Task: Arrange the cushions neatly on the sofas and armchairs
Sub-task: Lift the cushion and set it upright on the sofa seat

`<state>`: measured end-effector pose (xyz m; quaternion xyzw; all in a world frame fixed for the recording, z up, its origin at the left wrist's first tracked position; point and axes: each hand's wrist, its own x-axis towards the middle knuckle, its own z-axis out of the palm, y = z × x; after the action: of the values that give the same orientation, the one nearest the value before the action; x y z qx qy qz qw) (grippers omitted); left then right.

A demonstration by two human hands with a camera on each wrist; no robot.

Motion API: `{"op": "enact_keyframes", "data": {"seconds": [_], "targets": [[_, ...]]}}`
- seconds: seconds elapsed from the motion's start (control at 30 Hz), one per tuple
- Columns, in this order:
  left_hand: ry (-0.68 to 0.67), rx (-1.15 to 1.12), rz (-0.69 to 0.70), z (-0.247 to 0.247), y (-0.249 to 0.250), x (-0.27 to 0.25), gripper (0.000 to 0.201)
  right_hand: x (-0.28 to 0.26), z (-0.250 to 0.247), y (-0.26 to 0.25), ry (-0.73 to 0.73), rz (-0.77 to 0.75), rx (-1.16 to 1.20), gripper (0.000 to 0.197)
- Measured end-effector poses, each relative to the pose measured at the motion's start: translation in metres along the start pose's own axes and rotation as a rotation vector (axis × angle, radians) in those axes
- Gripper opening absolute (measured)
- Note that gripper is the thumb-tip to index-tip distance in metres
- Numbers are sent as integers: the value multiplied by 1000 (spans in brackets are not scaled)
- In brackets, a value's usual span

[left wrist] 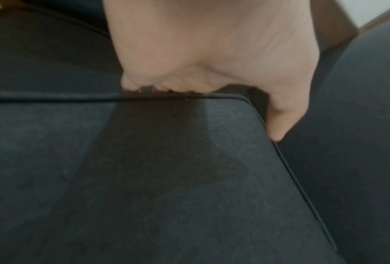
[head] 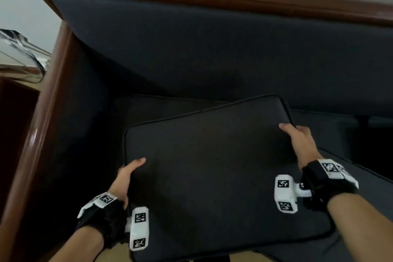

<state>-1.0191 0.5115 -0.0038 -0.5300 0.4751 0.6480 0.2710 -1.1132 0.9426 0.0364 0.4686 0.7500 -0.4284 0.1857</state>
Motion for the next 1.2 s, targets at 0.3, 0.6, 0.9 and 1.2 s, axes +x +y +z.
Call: {"op": "enact_keyframes", "data": {"seconds": [0.3, 0.6, 0.9, 1.2], "targets": [[-50, -395, 367, -26, 23, -136, 46, -115, -36, 2, -54, -34, 517, 54], [12, -575, 502, -81, 63, -195, 82, -197, -42, -33, -75, -140, 1060, 43], [54, -134, 459, -130, 38, -174, 34, -261, 2, -16, 279, -238, 261, 57], [-27, -187, 437, -146, 0, -180, 57, -387, 156, -22, -424, -1071, -1062, 135]]}}
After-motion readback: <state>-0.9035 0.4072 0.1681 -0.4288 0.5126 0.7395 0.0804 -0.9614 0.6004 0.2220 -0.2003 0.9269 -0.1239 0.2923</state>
